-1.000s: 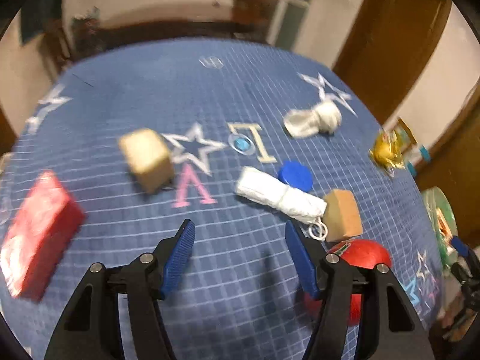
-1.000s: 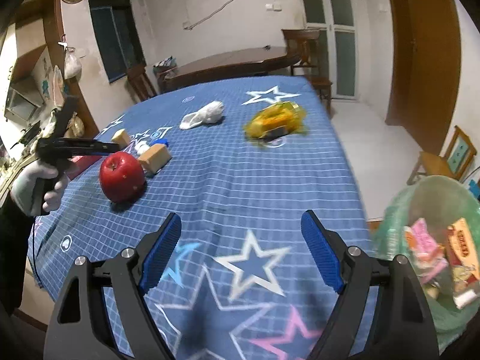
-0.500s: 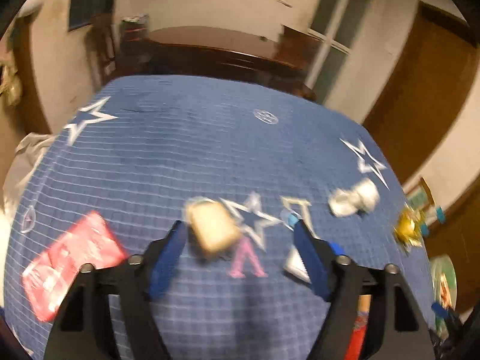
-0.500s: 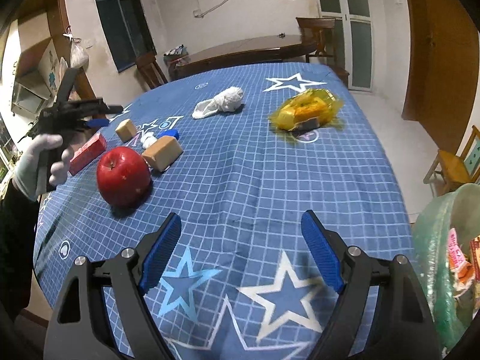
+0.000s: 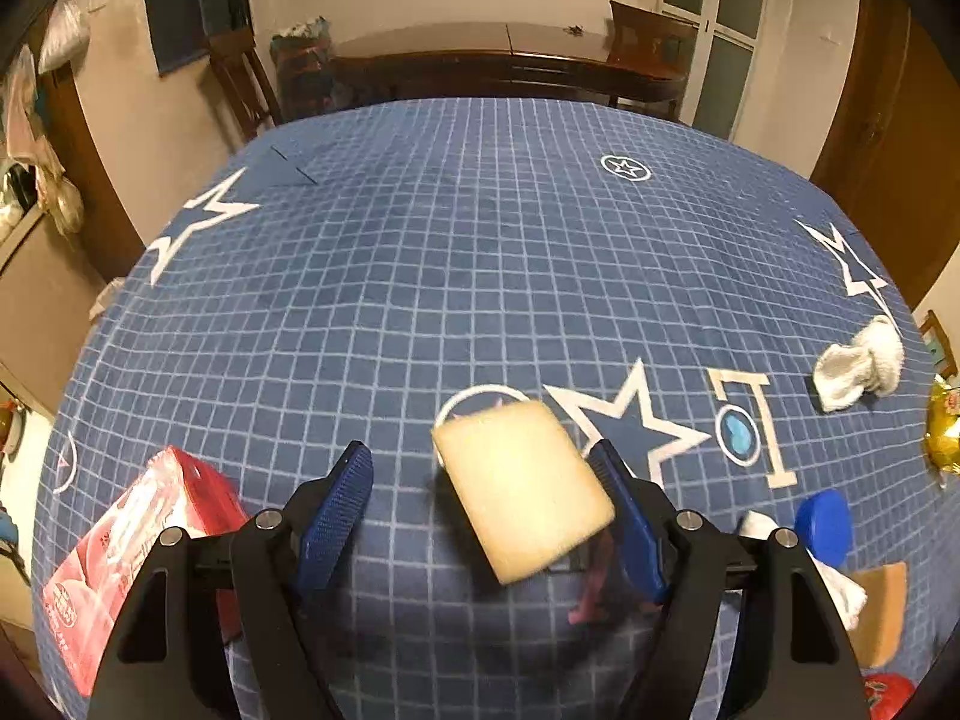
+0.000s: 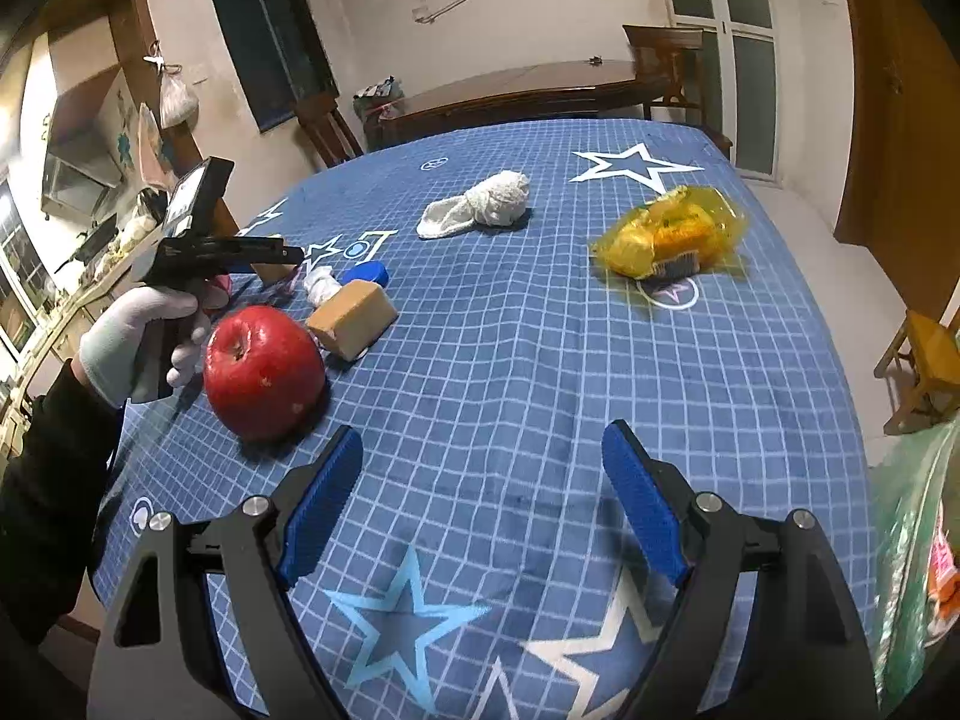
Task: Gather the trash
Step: 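Grasp the beige sponge with the left tool while the right tool grasps the blue bottle cap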
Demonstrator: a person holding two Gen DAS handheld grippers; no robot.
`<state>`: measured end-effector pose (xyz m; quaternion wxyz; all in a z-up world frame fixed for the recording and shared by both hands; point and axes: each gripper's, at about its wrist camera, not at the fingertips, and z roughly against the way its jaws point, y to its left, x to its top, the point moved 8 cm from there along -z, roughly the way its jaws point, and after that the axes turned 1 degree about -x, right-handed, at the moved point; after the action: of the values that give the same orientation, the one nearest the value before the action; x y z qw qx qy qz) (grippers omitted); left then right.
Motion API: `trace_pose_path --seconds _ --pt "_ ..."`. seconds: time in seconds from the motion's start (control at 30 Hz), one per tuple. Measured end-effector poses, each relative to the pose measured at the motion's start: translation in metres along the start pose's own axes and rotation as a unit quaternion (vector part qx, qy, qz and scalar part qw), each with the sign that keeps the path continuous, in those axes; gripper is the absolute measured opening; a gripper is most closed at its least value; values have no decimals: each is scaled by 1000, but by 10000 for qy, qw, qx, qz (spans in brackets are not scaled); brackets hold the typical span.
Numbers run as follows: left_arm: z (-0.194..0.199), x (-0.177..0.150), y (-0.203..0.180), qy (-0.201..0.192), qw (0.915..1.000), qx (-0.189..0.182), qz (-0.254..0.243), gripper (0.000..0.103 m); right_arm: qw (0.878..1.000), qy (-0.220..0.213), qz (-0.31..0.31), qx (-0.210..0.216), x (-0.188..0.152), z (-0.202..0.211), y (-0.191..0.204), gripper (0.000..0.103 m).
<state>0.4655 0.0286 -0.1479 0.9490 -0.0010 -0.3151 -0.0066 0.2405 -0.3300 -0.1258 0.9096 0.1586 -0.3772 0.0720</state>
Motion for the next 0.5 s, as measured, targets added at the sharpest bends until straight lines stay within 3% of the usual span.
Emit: trace_pose_path --seconds 0.07,0.13,0.27,0.47,0.5 --pt "-2 2 1 -65 10000 13 -46 64 10000 30 -6 48 3 -2 0 79" --pt "-5 1 -5 -38 9998 -197 -58 47 10000 50 60 25 7 -4 0 79" --pt "0 -3 -15 -189 9994 -10 -278 43 10000 61 23 -18 19 -7 -5 79" --pt "2 -4 -14 -146 9995 -228 -188 41 9996 111 253 99 46 -17 4 78" --pt "-1 -2 -13 -144 9995 -239 -171 41 9991 168 337 185 52 -23 9 69"
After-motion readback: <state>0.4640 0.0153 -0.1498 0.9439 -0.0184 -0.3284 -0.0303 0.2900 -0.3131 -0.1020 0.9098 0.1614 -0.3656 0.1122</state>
